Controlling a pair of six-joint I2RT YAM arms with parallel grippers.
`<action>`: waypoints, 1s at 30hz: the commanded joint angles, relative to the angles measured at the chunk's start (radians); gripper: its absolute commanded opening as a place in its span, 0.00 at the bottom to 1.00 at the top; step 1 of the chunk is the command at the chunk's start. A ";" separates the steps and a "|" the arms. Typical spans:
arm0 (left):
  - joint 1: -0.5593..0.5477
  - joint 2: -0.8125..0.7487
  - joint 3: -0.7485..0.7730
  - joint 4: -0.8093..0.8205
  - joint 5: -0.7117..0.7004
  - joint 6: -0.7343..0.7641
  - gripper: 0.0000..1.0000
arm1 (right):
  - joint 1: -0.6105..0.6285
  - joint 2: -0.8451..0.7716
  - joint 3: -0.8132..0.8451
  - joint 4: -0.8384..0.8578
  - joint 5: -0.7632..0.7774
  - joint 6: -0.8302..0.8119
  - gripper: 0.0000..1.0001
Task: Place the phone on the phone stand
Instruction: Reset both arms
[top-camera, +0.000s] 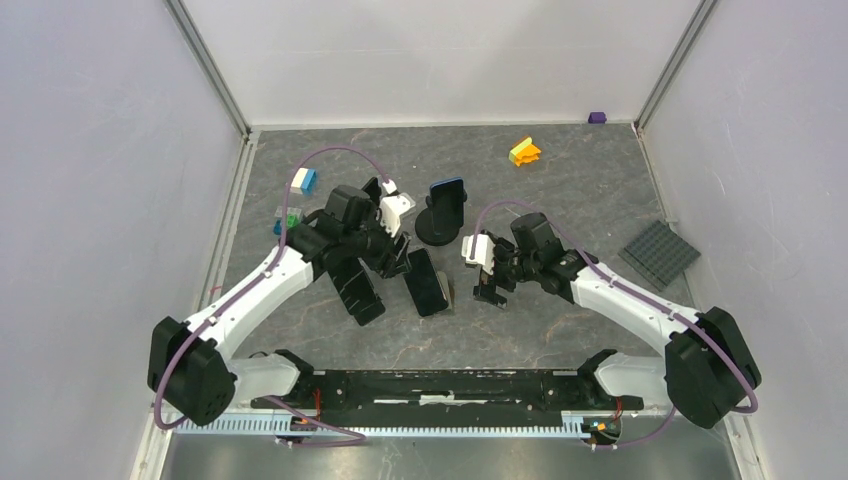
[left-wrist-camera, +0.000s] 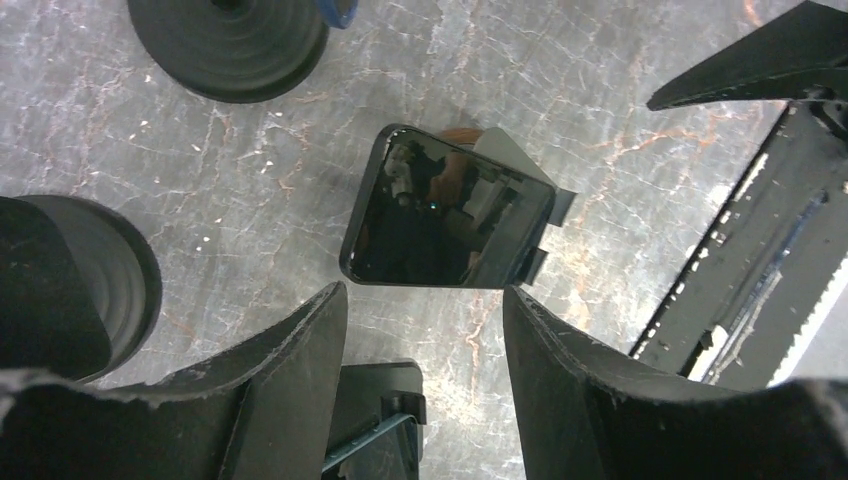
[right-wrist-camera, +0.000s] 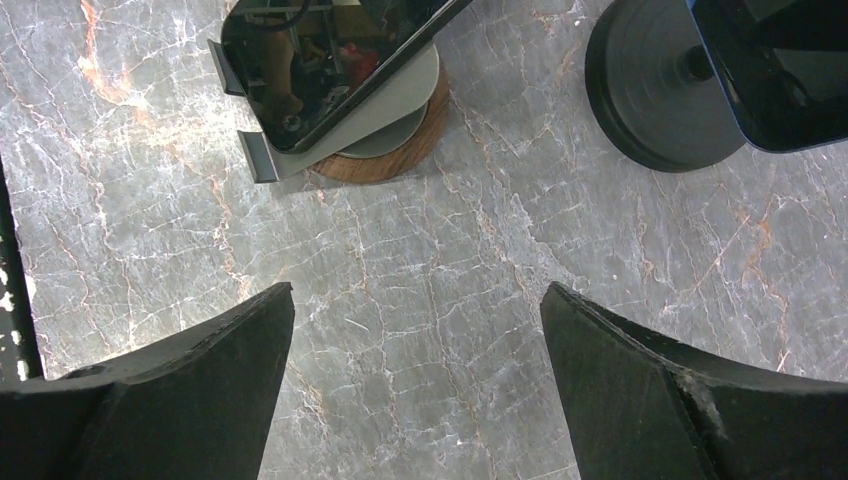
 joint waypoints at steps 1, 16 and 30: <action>-0.023 0.001 -0.043 0.111 -0.129 -0.055 0.64 | -0.007 -0.023 -0.010 0.019 0.006 -0.018 0.98; -0.068 0.048 -0.131 0.211 -0.161 -0.056 0.76 | -0.014 -0.031 -0.025 0.025 0.016 -0.029 0.97; -0.078 0.112 -0.100 0.241 -0.049 -0.067 0.78 | -0.015 -0.024 -0.025 0.025 0.015 -0.031 0.97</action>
